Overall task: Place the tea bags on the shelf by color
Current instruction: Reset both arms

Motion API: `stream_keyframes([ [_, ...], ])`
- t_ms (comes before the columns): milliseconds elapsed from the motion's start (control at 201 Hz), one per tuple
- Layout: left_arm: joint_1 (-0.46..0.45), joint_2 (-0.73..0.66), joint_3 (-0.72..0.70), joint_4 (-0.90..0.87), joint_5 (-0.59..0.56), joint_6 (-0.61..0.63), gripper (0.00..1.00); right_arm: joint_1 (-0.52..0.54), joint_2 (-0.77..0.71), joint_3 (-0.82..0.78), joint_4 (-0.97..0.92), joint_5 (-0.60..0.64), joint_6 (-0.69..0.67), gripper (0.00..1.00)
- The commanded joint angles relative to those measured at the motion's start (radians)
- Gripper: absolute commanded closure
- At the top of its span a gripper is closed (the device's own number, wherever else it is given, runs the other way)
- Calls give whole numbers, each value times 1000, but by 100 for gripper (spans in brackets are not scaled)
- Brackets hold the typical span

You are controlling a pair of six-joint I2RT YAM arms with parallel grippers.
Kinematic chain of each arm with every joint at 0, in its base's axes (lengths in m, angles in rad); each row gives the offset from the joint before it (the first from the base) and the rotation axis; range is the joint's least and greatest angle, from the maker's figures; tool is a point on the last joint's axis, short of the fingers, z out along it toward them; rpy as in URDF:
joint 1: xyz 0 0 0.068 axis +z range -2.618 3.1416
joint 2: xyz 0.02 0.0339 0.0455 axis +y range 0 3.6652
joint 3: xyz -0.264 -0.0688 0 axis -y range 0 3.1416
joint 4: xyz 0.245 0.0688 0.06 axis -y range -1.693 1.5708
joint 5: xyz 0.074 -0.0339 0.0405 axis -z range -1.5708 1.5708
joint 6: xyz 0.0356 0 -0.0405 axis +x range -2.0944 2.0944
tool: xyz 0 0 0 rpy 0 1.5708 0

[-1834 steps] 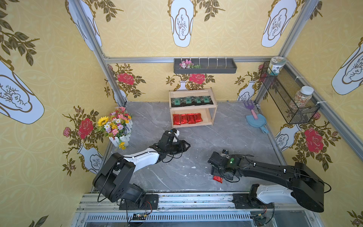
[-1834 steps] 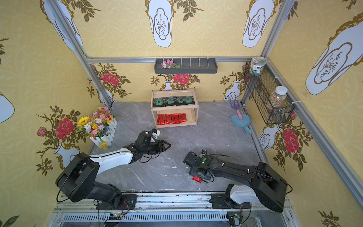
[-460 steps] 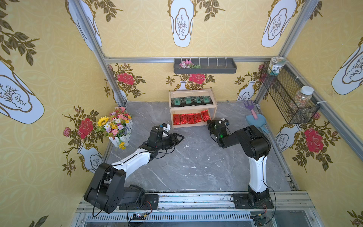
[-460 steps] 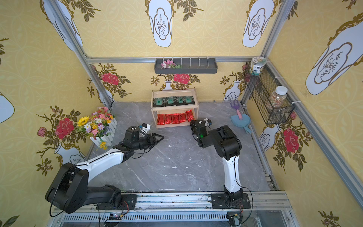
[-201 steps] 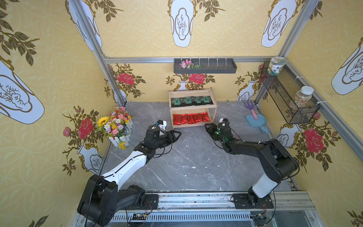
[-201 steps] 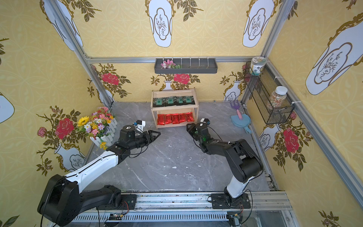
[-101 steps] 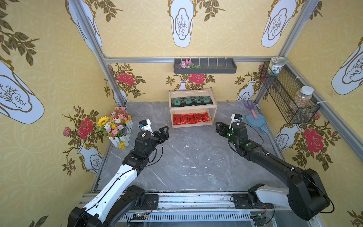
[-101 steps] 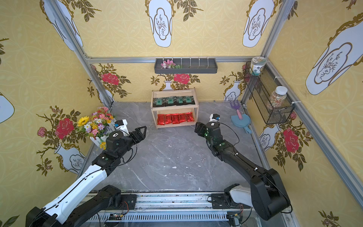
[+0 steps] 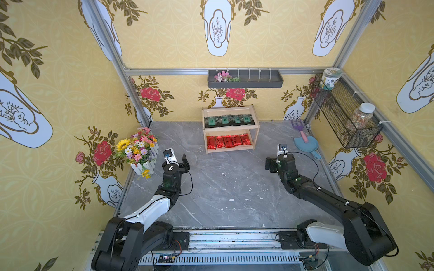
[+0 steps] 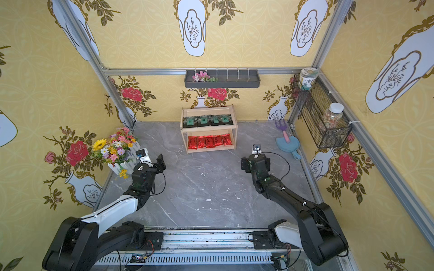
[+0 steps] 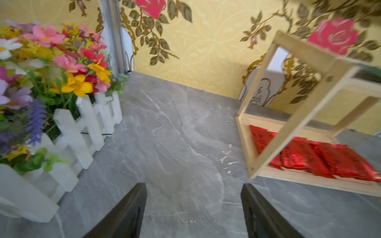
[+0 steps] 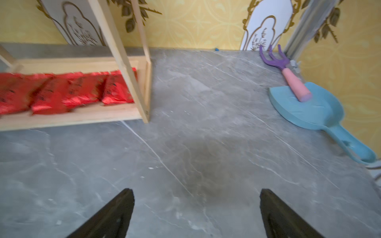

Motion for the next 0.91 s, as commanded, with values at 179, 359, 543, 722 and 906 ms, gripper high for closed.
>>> stream_keyframes([
  [179, 128, 172, 36, 80, 212, -18, 22, -14, 108, -190, 449, 241, -166, 3],
  [359, 220, 74, -74, 173, 335, -67, 21, -111, 115, -299, 674, 113, -155, 3],
  [543, 276, 40, -145, 248, 382, -106, 22, -246, 153, -249, 569, -114, -89, 3],
  [722, 275, 1, -176, 264, 364, -99, 24, -321, 209, -261, 625, -180, -44, 3],
  [906, 276, -72, -182, 193, 321, -80, 23, -319, 211, -275, 663, -175, -52, 3],
])
